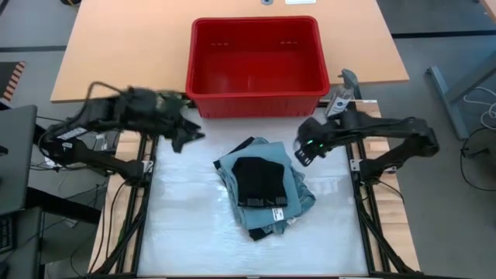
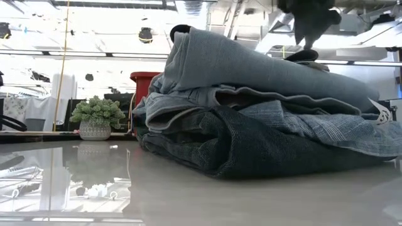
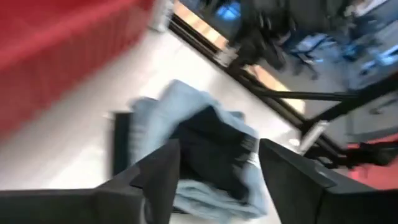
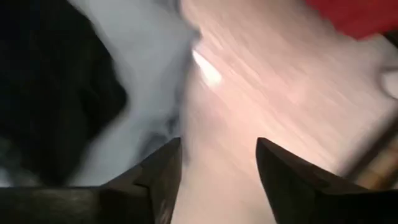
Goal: Fold Laundry from Bin
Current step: Put the laundry clothes into the red bin
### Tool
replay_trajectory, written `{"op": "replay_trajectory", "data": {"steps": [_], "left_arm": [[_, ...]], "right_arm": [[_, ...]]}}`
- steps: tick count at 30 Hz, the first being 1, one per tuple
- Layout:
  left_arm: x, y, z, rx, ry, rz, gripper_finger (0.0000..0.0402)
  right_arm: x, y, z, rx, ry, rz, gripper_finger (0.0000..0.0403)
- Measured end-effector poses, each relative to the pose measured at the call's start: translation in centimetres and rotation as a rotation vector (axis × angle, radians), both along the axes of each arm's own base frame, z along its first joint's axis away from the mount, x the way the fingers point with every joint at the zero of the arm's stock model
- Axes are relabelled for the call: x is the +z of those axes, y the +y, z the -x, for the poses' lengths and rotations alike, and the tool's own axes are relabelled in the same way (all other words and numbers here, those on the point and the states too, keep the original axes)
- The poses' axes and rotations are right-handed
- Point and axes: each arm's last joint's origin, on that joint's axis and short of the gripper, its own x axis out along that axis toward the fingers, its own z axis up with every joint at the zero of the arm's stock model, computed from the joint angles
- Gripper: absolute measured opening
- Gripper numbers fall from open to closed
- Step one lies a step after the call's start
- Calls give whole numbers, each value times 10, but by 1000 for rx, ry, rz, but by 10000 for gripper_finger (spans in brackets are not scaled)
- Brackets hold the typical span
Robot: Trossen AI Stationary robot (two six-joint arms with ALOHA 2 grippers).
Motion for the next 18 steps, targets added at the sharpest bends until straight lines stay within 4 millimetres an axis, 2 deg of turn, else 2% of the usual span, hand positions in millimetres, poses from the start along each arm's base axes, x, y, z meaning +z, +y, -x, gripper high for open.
{"op": "replay_trajectory", "data": {"steps": [2,5,9,12,17,18], "left_arm": [[-12,-7,-8,-10,-36,61,220],[-40,-17,-14,30,-58,145,239],[-89,-29,-15,165,-156,242,247],[-126,-36,-15,196,-263,388,247],[-200,-60,-18,285,-288,526,247],[-210,-63,-17,303,-295,547,247]], "right_arm": [[3,-2,12,-21,-133,-18,240],[-4,-5,30,-38,-291,-99,251],[-32,-11,50,-57,-421,-138,254],[-57,-17,49,-30,-476,-184,255],[-94,-28,42,42,-487,-229,255],[-98,-30,41,48,-491,-237,255]]}}
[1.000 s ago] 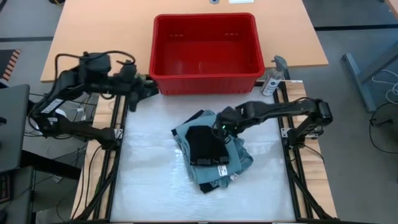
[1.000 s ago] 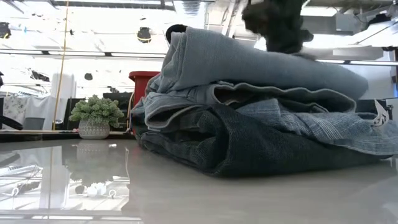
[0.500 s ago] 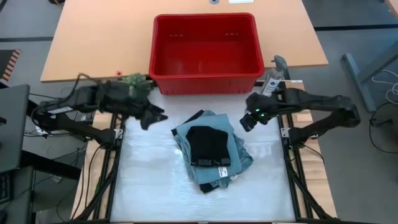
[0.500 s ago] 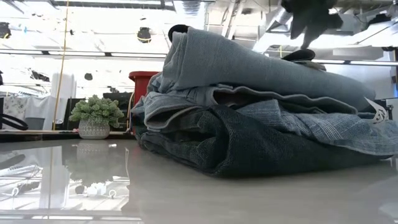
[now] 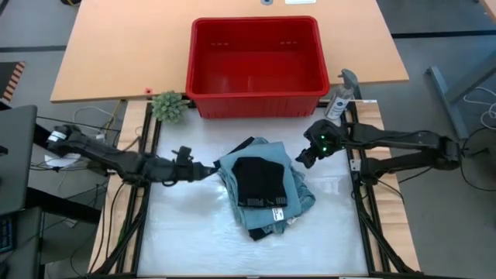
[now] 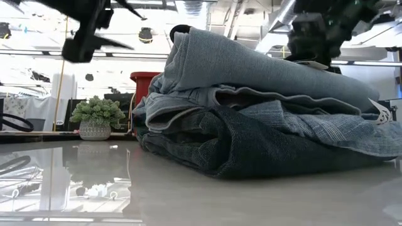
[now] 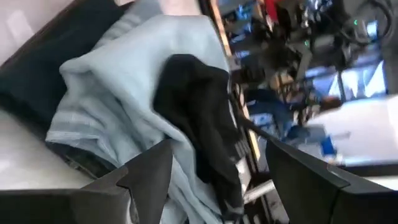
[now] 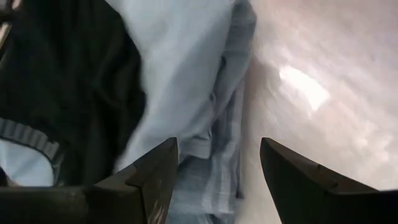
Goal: Fold Laundry from Bin
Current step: Put the laundry clothes into the red bin
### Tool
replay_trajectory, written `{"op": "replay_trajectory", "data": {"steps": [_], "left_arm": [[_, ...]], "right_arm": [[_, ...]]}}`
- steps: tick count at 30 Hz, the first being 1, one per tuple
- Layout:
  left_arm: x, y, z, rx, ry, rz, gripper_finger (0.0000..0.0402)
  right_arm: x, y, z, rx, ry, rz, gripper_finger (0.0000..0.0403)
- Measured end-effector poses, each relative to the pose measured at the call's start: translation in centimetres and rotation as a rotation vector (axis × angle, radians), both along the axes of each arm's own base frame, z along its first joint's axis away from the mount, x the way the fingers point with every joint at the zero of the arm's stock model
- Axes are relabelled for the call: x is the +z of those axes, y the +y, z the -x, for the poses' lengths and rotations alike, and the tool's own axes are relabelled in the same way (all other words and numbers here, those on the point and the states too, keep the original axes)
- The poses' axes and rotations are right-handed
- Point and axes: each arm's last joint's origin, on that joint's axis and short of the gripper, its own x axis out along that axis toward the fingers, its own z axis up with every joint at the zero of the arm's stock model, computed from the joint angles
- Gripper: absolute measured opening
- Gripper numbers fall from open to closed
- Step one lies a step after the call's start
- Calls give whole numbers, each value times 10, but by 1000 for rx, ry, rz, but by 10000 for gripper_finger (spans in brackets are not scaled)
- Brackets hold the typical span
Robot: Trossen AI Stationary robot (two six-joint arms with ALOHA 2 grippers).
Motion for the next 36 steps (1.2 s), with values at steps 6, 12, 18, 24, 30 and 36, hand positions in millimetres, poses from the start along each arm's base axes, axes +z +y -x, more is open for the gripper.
{"op": "replay_trajectory", "data": {"steps": [6,12,18,24,30,36], "left_arm": [[-40,-27,3,16,82,95,262],[-61,-52,-7,55,96,176,282],[-85,-73,-30,101,7,274,299],[-95,-86,-49,122,-57,260,303],[-100,-85,-49,137,-48,214,303],[-91,-94,-43,92,-75,136,303]], "right_arm": [[-22,-12,4,45,17,-69,255],[-25,-28,8,38,-50,-81,255],[-24,-29,4,99,-96,-122,255],[-35,-21,-13,140,-73,-162,257],[-46,-20,-31,78,-65,-245,279],[-46,-18,-38,171,-128,-374,281]]}}
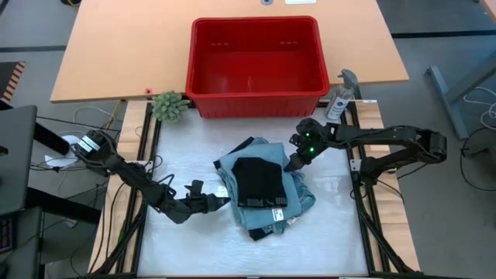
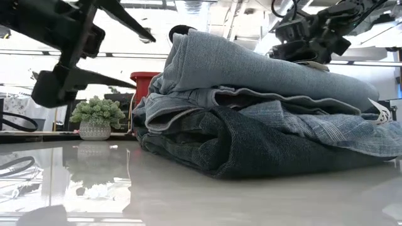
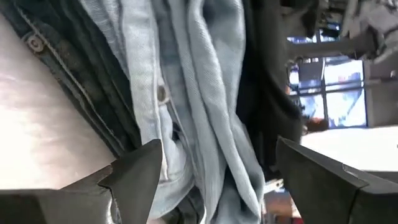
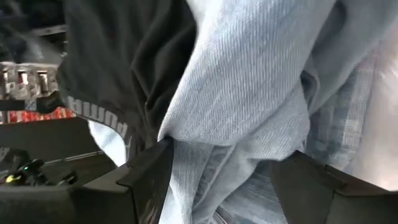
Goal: Fold Laundry from Bin
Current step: Put the laundry clothes into the red bin
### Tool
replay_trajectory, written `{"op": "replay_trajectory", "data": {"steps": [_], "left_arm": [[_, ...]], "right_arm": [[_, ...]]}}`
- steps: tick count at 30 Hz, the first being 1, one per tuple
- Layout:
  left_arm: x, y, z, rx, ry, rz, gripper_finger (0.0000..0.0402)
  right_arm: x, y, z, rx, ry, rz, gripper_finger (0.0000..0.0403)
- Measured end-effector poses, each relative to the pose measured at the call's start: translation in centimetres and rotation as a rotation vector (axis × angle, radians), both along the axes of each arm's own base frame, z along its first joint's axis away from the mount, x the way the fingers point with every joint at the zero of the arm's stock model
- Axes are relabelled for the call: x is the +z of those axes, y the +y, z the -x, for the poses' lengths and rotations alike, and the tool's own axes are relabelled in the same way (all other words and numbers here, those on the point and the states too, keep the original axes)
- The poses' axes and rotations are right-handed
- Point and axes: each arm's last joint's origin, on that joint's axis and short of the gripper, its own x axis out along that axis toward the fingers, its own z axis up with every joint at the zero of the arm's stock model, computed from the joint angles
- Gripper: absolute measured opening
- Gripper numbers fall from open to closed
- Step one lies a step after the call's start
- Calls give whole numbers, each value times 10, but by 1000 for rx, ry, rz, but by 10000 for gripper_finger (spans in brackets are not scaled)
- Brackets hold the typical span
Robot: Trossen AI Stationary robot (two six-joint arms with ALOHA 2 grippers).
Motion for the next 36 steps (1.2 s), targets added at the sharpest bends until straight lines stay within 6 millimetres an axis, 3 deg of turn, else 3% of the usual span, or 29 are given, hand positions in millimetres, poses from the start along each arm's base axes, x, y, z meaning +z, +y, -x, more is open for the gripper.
{"op": "replay_trajectory", "data": {"steps": [7,11,17,21,25,30,33,36], "left_arm": [[5,0,2,-45,22,-120,303],[5,5,-1,-21,3,-9,303],[7,2,-2,-99,-4,16,303],[14,3,-6,-114,-75,80,314],[29,4,-14,-164,-169,157,334],[51,8,-24,-187,-307,147,354],[55,10,-29,-255,-302,130,358],[44,9,-30,-383,-179,204,360]], "right_arm": [[-1,-8,4,-64,32,-29,281],[6,-17,13,-52,26,-54,281],[23,-32,35,25,-120,-43,286],[13,-47,46,63,-159,-76,309],[-1,-63,44,43,-146,-53,351],[1,-69,44,38,-185,-11,396],[0,-70,43,30,-175,1,391],[-1,-72,44,11,-162,36,389]]}}
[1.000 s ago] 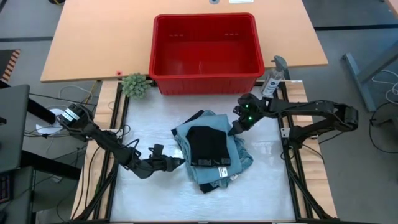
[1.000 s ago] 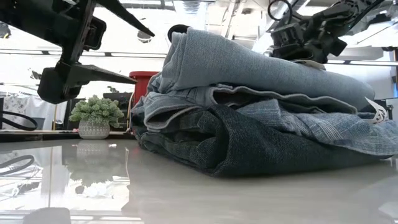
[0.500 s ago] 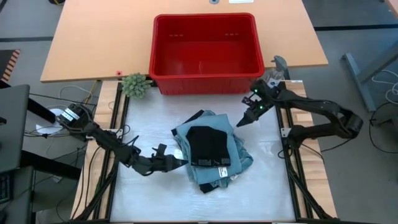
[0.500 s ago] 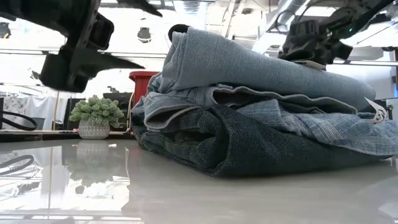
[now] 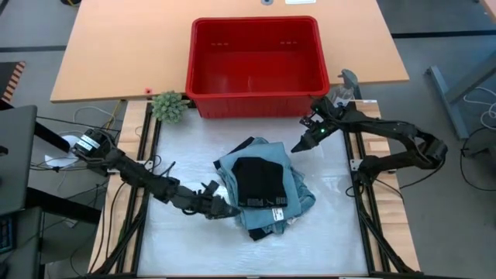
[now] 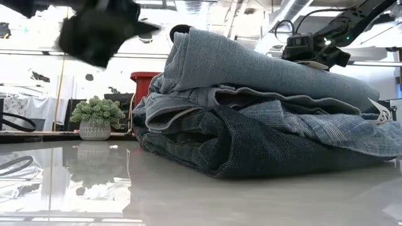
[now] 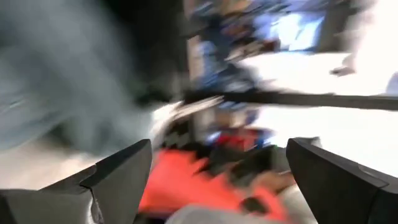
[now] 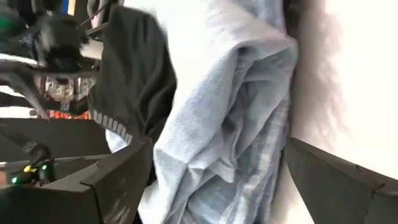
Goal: Fold Laundry from Bin
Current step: Put the laundry clothes into the red bin
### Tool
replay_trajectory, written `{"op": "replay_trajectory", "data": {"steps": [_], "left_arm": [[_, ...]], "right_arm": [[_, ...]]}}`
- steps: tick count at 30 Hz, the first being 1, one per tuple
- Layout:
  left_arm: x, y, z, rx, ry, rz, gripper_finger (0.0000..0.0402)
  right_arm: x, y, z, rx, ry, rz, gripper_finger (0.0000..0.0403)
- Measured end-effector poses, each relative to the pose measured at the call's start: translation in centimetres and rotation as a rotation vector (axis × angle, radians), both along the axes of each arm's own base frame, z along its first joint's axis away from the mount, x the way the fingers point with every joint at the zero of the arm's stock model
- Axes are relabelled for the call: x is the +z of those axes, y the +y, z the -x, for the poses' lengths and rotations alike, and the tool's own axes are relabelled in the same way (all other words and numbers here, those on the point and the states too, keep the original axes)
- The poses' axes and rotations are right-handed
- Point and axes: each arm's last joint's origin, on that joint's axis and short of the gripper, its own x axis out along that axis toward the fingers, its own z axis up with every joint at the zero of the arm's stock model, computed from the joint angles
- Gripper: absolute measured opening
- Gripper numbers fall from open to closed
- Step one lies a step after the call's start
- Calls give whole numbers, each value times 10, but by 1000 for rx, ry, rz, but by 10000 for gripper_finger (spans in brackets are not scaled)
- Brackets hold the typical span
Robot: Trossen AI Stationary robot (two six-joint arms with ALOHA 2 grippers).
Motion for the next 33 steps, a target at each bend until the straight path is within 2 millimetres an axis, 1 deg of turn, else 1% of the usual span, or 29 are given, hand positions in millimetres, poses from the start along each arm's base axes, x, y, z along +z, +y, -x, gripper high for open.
{"op": "replay_trajectory", "data": {"steps": [3,6,9,11,13,15,17,21,23,26,30,33], "left_arm": [[-16,0,3,-50,158,-20,360],[-32,4,9,-5,281,-26,360],[-45,12,15,195,377,-42,360],[-54,19,21,330,413,-97,360],[-61,24,26,406,440,-129,360],[-67,28,30,454,446,-137,360],[-69,31,31,467,443,-149,360],[-63,31,27,503,369,-193,360],[-61,32,27,543,347,-228,360],[-59,32,26,550,326,-262,360],[-67,30,17,536,295,-251,360],[-71,20,10,554,193,-209,360]], "right_arm": [[0,-5,3,-24,-7,15,396],[0,-9,6,-46,-4,15,399],[0,-13,10,-57,-9,34,397],[0,-15,11,-71,-4,42,397],[0,-16,12,-79,-1,40,398],[0,-15,12,-81,0,35,399],[0,-15,12,-80,-1,36,399],[0,-15,12,-81,-1,37,400],[0,-16,12,-83,1,41,400],[0,-16,12,-83,3,47,400],[-1,-15,12,-83,4,45,400],[-1,-15,11,-84,7,42,400]]}}
